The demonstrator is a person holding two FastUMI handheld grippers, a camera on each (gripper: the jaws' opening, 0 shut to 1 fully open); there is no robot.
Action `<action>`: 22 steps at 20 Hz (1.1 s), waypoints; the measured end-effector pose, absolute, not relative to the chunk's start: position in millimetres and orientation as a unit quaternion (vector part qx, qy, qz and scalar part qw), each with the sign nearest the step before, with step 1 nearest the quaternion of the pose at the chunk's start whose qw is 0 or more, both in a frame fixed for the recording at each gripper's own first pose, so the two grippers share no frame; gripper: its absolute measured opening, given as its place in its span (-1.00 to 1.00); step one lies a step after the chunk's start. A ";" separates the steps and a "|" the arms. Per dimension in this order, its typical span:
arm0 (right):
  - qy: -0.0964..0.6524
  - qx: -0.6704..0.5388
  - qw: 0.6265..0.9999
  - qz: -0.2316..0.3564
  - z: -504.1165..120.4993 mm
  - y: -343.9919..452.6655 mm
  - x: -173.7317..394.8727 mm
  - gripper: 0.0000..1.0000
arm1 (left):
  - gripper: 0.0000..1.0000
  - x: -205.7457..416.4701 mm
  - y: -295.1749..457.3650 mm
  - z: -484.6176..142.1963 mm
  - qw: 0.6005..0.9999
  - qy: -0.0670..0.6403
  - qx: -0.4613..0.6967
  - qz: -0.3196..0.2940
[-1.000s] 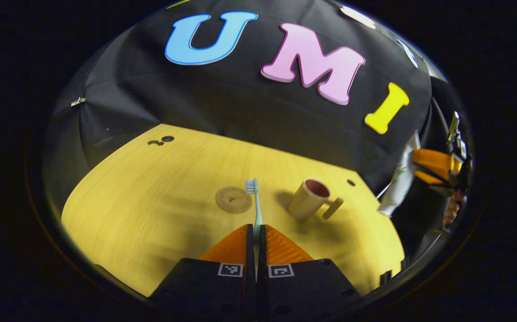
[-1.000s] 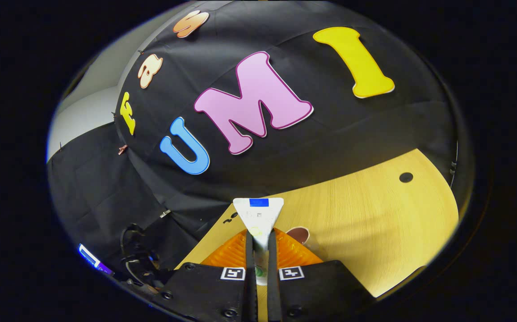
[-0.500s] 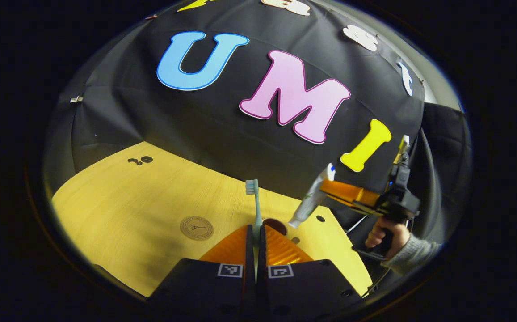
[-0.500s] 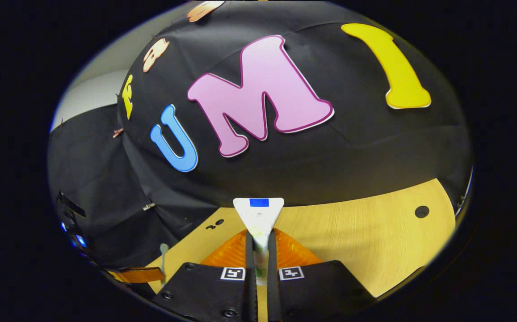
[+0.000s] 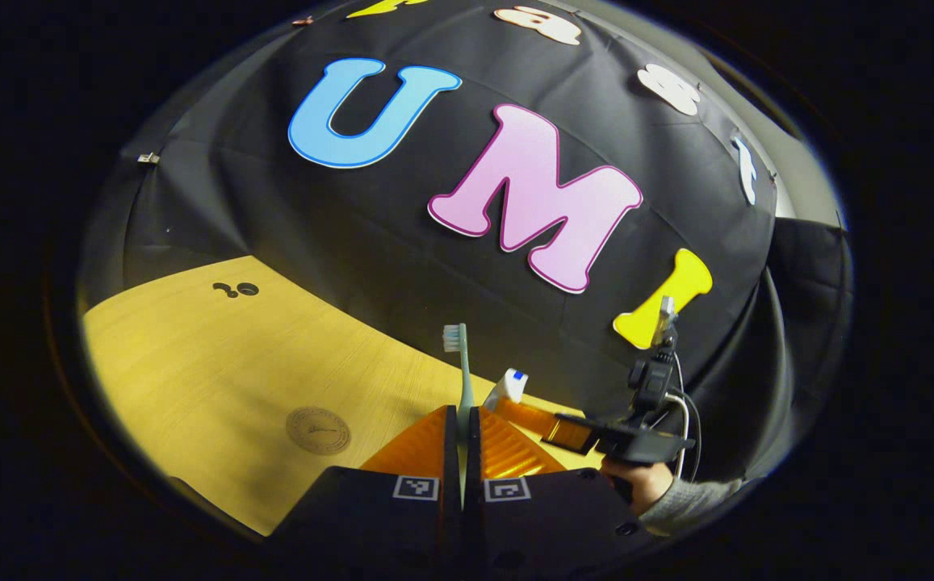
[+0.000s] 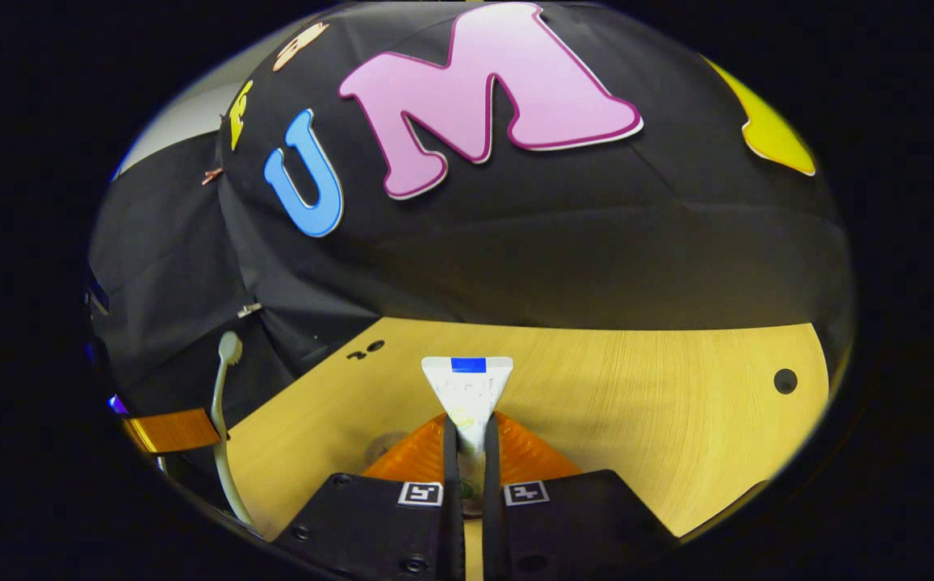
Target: Put the toothbrush and toothpaste on the desktop into the cup, then pick up the cup and place it on the coaster on the desktop.
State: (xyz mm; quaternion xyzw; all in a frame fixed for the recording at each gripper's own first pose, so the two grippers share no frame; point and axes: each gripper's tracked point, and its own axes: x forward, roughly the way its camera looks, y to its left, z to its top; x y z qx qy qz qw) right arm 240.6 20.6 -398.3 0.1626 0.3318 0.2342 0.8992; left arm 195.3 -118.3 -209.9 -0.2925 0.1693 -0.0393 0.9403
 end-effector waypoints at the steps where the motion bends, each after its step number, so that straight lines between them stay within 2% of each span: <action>1: 0.340 0.156 0.897 0.236 -405.7 23.5 237.4 -0.75 | -0.88 201.1 -120.6 -210.9 0.940 0.166 -0.297 -0.037; 4: 0.358 0.130 0.893 0.242 -422.2 28.5 230.8 -0.75 | -0.88 219.5 -127.2 -212.5 0.938 0.150 -0.310 -0.034; 5: 0.362 0.125 0.893 0.239 -425.7 28.0 229.0 -0.88 | -0.88 226.6 -128.8 -210.9 0.938 0.141 -0.316 -0.033; 6: 0.362 0.127 0.892 0.237 -426.4 27.2 228.6 -0.75 | -0.88 233.6 -130.8 -209.9 0.937 0.132 -0.322 -0.032; 9: 0.384 0.151 0.877 0.245 -432.2 32.6 219.8 -0.65 | -0.88 251.8 -135.2 -210.2 0.937 0.119 -0.327 -0.028; 10: 0.382 0.170 0.874 0.246 -425.5 31.2 217.2 -0.54 | -0.87 256.6 -136.6 -210.5 0.937 0.116 -0.328 -0.029; 11: 0.376 0.189 0.874 0.243 -420.4 32.2 219.0 -0.68 | -0.87 261.1 -137.5 -210.4 0.938 0.112 -0.327 -0.027; 12: 0.369 0.206 0.875 0.236 -412.4 29.3 223.6 -0.38 | -0.88 264.6 -140.1 -211.4 0.938 0.111 -0.326 -0.027; 13: 0.363 0.218 0.878 0.224 -404.9 20.1 227.2 -0.48 | -0.88 267.8 -140.9 -212.3 0.939 0.109 -0.325 -0.026; 14: 0.358 0.229 0.880 0.213 -399.5 11.9 230.1 -0.15 | -0.87 271.5 -143.1 -214.5 0.940 0.108 -0.324 -0.025; 15: 0.356 0.238 0.881 0.202 -395.8 2.5 230.6 -0.36 | -0.88 274.7 -144.2 -215.6 0.940 0.106 -0.324 -0.024; 16: 0.352 0.246 0.883 0.191 -392.1 -7.7 230.5 -0.12 | -0.88 278.2 -144.9 -218.3 0.939 0.104 -0.326 -0.021; 17: 0.347 0.256 0.884 0.181 -386.6 -17.6 231.0 -0.08 | -0.87 282.5 -145.0 -219.8 0.939 0.099 -0.328 -0.017; 18: 0.343 0.266 0.884 0.173 -382.0 -27.3 229.3 -0.24 | -0.88 287.0 -145.3 -219.9 0.939 0.091 -0.330 -0.015; 19: 0.341 0.275 0.884 0.163 -379.7 -37.9 225.2 -0.04 | -0.88 291.3 -144.0 -221.4 0.940 0.084 -0.330 -0.010; 21: 0.341 0.292 0.882 0.144 -377.1 -58.7 212.7 -0.04 | -0.87 301.6 -143.1 -232.3 0.944 0.076 -0.323 0.004; 22: 0.342 0.300 0.880 0.137 -375.0 -67.8 205.4 -0.24 | -0.87 305.9 -144.0 -240.4 0.945 0.076 -0.319 0.011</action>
